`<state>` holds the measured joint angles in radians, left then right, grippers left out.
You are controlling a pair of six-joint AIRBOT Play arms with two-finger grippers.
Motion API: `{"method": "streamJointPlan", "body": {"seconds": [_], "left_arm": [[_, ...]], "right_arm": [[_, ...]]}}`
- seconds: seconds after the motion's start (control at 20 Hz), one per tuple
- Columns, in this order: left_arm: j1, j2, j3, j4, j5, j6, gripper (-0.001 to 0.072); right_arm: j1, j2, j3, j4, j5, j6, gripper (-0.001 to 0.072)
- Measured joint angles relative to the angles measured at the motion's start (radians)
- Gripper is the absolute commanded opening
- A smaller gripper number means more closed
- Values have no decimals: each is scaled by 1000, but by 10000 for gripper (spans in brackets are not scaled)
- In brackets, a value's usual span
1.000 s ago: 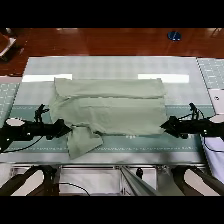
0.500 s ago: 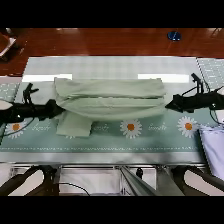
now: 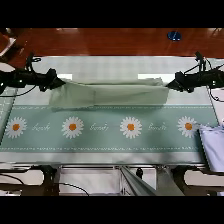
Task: Fold the shirts.
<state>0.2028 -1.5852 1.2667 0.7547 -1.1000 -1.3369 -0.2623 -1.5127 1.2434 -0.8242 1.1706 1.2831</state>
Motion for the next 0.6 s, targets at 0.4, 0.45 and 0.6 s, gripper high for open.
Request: {"method": "streamJointPlan", "body": {"seconds": [0.4,0.45,0.6], "left_arm": [[-15,-211,191,5,11,-44,704],[-5,-216,212,9,4,-44,703],[56,-206,293,55,-64,-62,703]], "right_arm": [[19,-221,153,71,-91,32,622],[10,-229,176,68,-88,35,622],[-53,-242,237,18,10,61,621]]}}
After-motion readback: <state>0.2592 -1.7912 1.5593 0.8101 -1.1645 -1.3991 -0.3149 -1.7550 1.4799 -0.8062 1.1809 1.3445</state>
